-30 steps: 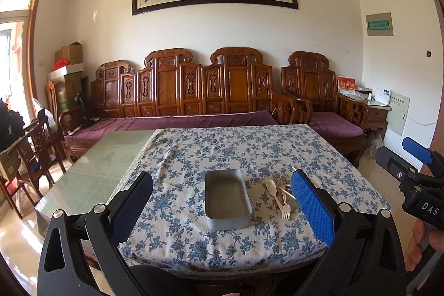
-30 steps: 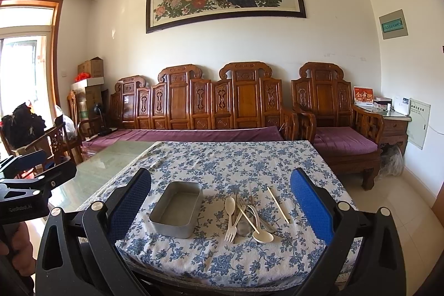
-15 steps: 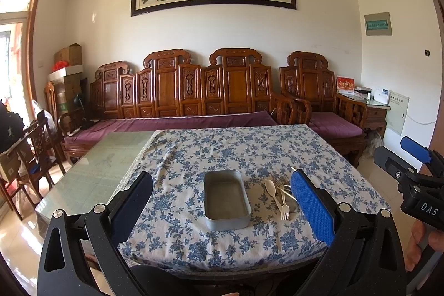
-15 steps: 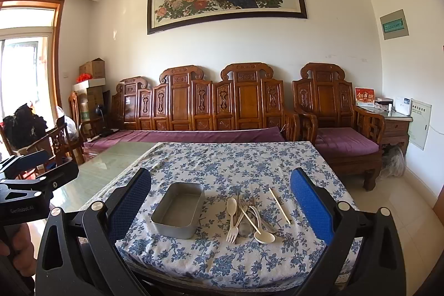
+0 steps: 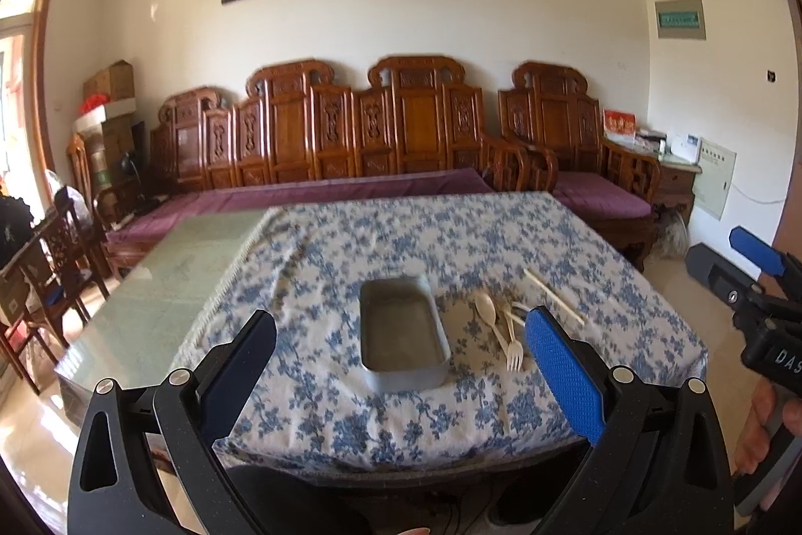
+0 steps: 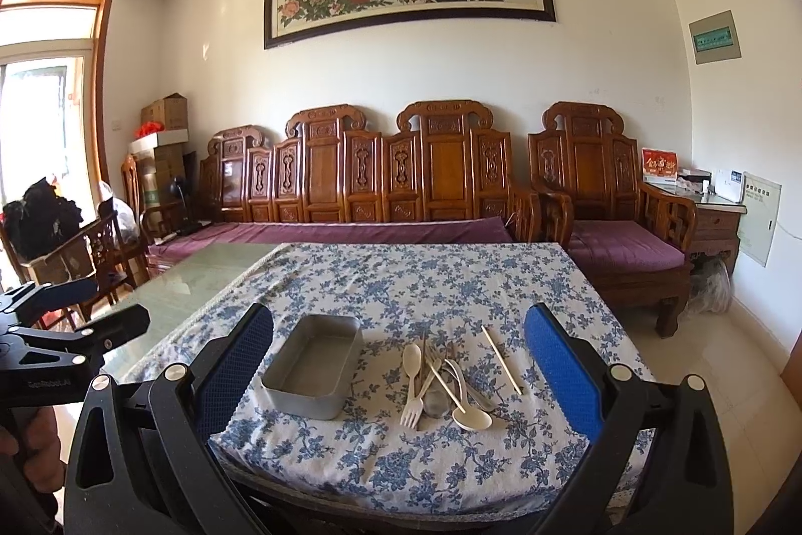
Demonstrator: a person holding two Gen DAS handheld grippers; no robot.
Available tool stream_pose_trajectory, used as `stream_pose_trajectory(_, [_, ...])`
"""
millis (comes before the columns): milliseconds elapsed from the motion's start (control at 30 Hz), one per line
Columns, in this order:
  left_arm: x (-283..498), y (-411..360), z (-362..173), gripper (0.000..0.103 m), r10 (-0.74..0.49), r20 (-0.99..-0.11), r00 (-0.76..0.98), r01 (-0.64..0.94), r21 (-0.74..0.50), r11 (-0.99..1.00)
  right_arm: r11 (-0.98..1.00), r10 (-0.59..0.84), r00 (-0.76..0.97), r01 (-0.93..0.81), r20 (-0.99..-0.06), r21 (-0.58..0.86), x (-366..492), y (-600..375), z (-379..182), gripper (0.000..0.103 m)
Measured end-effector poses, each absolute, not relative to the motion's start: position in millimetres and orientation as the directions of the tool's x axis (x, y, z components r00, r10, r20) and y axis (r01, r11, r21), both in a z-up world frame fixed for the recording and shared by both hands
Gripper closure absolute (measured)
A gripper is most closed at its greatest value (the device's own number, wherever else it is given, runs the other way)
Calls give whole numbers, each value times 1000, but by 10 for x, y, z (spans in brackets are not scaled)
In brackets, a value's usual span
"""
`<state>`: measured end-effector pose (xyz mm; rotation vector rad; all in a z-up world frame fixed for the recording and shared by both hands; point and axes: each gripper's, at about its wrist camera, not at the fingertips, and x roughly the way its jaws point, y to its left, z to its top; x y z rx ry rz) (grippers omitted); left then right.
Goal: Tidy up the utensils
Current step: 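Reach the right gripper into the utensil pile and grasp a wooden chopstick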
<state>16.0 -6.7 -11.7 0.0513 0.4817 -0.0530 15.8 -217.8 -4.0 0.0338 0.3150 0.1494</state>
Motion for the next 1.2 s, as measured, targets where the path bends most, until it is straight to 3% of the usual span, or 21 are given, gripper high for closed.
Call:
stream_pose_trajectory(100, [256, -66, -251, 7, -49, -501, 864, 78, 37, 996, 988, 153, 931, -143, -331, 54, 265, -2210, -147, 4])
stream_pose_trajectory(467, [672, -133, -653, 7, -94, -587, 804, 138, 30, 990, 986, 159, 871, -168, -466, 23, 910, -2398, -623, 28])
stream_pose_trajectory(900, [1366, -403, -1127, 7, -181, -685, 706, 253, 5, 967, 983, 135, 764, -183, -631, -13, 1911, -2753, -1211, 48])
stream_pose_trajectory(1200, [1719, -592, -1387, 7, -204, -723, 660, 290, -5, 957, 961, 217, 655, -272, -724, 42, 2441, -2780, -1746, 70])
